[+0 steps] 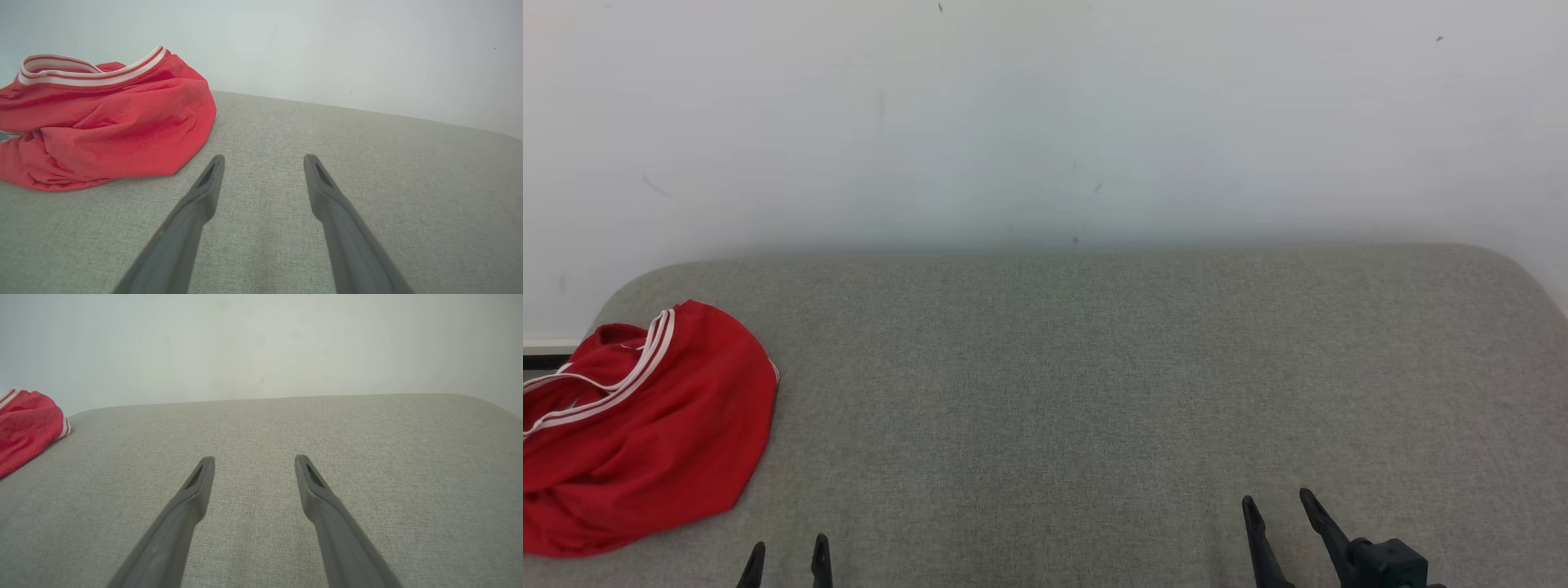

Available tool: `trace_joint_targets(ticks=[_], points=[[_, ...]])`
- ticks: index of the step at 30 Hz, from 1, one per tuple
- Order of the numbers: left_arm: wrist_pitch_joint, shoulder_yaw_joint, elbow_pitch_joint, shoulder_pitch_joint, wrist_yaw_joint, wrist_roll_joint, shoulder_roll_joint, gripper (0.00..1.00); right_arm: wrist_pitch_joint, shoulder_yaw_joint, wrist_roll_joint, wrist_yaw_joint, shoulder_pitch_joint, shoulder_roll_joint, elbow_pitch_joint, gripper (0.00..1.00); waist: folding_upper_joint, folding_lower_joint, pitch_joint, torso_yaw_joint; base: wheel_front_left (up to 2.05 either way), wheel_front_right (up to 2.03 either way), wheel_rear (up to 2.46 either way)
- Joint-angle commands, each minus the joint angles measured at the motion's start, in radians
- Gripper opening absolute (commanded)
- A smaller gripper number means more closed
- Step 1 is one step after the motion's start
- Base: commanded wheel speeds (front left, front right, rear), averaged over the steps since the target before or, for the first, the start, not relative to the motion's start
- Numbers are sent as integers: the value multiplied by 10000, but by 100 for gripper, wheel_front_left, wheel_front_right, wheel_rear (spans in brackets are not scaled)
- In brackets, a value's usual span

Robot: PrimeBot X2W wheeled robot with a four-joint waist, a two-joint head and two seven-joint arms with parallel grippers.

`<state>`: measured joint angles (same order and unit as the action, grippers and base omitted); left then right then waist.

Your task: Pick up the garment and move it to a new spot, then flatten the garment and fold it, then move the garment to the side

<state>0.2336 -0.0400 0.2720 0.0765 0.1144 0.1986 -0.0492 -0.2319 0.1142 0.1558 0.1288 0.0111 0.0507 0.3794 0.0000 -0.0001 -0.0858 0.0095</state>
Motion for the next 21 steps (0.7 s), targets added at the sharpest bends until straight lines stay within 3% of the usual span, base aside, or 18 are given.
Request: trace_joint_targets(ticks=[1, 21], points=[[98, -25, 23, 20, -16, -270, -44, 100, -106, 61, -289, 31, -14, -6, 32, 100, 0, 2, -33, -9, 0, 0, 0], [325, 6, 59, 231, -1, -1092, -36, 100, -343, 259, -1029, 35, -91, -4, 237, 100, 0, 1, -182, -6, 0, 0, 0]])
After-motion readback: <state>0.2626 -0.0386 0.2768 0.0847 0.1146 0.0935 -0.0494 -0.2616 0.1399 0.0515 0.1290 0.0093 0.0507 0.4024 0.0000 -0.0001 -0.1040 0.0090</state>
